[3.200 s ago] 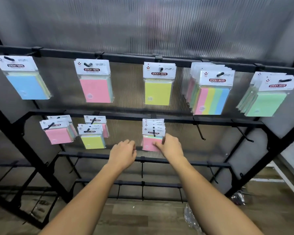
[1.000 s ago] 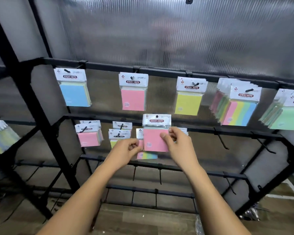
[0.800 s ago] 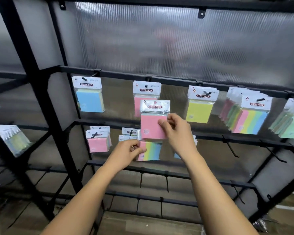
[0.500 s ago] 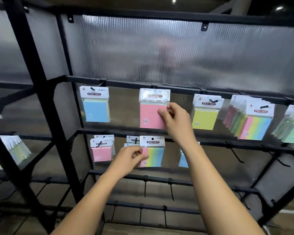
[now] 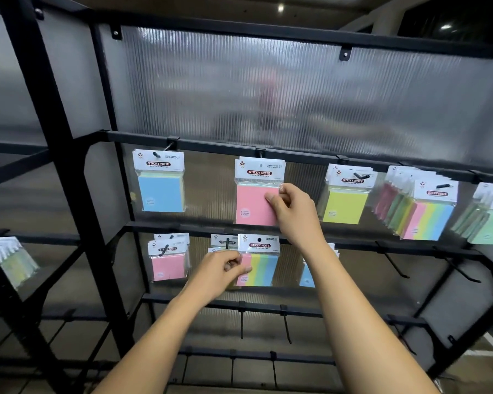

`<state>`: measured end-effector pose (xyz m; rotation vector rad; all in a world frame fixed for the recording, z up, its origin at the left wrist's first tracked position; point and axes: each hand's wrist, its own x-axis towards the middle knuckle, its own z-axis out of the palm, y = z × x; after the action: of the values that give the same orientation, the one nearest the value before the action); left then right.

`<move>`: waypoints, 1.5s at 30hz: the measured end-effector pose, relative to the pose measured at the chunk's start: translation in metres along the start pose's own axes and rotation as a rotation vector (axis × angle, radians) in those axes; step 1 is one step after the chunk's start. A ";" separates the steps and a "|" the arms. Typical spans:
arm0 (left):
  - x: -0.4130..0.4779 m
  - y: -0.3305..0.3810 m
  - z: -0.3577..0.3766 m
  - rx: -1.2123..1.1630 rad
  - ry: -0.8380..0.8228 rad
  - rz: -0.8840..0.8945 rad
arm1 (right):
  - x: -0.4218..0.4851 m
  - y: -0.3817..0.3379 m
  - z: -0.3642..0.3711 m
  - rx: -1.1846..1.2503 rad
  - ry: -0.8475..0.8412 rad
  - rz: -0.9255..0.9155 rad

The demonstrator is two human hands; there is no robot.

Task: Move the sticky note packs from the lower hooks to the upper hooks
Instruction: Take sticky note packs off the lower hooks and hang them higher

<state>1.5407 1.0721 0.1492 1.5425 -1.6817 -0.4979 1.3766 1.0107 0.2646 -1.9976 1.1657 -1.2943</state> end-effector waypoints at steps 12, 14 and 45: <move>0.000 0.003 -0.001 0.011 -0.033 -0.017 | -0.004 0.004 -0.002 0.014 0.017 -0.005; 0.000 0.003 -0.001 0.015 -0.032 -0.015 | -0.003 0.004 -0.002 0.018 0.016 0.000; -0.006 0.029 0.032 0.009 -0.043 0.062 | -0.038 0.065 -0.046 -0.334 0.002 0.210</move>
<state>1.4975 1.0760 0.1491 1.4908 -1.7608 -0.4949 1.3029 1.0116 0.2164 -2.0281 1.6330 -1.0503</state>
